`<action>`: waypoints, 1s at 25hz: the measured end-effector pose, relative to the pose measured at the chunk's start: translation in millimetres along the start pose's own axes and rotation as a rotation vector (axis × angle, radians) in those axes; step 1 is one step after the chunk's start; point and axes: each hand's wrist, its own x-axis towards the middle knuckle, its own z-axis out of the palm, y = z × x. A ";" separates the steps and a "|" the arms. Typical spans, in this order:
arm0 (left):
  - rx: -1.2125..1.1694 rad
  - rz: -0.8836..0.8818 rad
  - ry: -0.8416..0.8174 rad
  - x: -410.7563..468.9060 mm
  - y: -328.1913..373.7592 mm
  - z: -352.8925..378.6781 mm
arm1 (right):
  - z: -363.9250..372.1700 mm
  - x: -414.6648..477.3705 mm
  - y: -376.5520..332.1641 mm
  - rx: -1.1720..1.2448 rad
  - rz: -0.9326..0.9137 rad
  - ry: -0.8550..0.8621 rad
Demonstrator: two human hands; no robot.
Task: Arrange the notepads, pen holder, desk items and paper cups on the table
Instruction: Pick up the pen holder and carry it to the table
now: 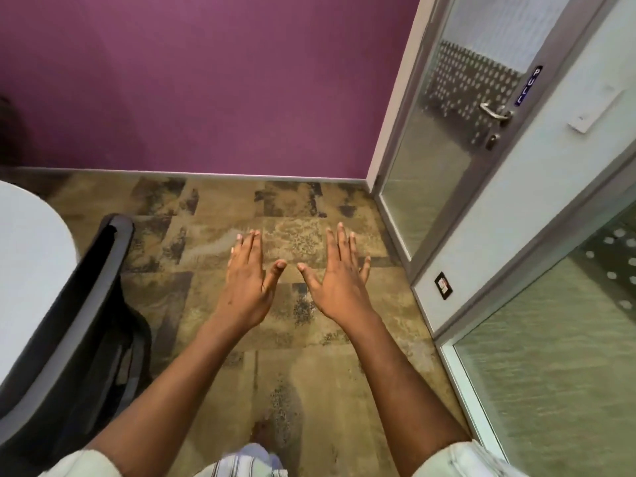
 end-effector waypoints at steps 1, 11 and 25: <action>-0.014 -0.007 0.001 2.1 -1.3 -0.9 | -0.6 4.2 -1.3 -0.002 -0.009 0.007; -0.098 -0.135 0.131 210.3 -74.5 17.1 | 53.7 232.5 -28.8 0.022 -0.115 -0.069; -0.075 -0.293 0.375 409.0 -197.7 -20.7 | 148.9 492.9 -131.3 0.171 -0.273 -0.146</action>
